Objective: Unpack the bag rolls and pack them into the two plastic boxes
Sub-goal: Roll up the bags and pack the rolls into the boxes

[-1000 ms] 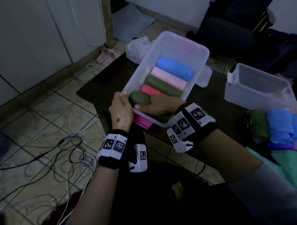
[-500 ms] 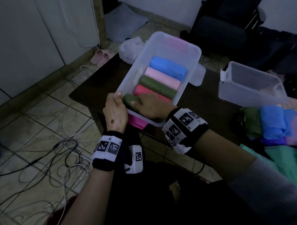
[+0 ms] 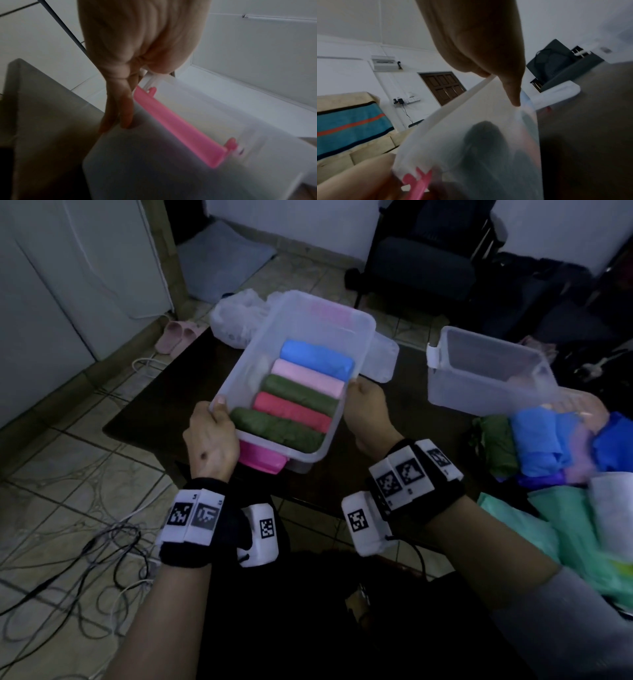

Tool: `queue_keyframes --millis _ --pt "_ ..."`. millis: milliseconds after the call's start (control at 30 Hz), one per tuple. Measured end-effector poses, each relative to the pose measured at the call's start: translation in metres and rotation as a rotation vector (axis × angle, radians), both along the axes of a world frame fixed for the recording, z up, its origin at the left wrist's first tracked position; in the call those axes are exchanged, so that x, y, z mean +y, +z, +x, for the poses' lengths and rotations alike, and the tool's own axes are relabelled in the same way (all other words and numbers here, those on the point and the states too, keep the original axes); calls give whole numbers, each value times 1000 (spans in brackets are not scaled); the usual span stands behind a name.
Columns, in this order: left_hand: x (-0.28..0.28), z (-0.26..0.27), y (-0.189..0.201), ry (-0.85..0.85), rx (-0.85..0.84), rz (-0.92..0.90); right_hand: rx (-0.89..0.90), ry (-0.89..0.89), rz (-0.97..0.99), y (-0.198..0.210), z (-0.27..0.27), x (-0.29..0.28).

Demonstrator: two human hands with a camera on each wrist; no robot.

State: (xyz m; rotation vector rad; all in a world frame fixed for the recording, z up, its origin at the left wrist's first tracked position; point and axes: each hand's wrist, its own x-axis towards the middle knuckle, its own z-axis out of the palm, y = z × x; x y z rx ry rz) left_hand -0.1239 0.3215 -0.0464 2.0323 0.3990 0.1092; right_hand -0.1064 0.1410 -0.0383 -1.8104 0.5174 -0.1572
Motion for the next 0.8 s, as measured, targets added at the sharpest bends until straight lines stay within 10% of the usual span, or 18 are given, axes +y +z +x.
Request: queue_keyframes --millis 800 --pt "-12 31 7 0 184 127 101 66 44 -5 17 -22"
